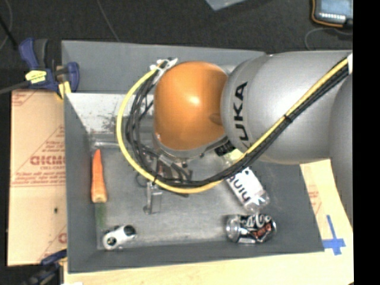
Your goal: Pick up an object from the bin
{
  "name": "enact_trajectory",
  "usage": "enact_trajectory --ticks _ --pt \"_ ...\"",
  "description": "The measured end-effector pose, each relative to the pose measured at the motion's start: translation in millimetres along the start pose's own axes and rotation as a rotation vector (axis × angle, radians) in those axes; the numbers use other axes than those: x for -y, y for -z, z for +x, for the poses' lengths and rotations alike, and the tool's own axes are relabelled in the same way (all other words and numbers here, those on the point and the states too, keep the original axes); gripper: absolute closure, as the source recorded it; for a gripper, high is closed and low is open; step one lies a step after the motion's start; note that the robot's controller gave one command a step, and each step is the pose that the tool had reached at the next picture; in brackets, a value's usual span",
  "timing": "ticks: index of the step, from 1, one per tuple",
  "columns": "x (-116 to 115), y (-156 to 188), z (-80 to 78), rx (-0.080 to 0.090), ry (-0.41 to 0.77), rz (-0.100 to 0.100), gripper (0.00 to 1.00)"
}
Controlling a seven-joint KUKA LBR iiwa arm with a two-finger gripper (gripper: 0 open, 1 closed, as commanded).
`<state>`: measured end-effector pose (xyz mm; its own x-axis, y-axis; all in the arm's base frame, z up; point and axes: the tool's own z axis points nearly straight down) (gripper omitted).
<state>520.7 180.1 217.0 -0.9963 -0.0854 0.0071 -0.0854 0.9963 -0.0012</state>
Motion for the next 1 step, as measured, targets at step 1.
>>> enact_trajectory --ticks 1 --pt "-6.3 62.2 -17.1 0.011 0.07 0.004 0.0"
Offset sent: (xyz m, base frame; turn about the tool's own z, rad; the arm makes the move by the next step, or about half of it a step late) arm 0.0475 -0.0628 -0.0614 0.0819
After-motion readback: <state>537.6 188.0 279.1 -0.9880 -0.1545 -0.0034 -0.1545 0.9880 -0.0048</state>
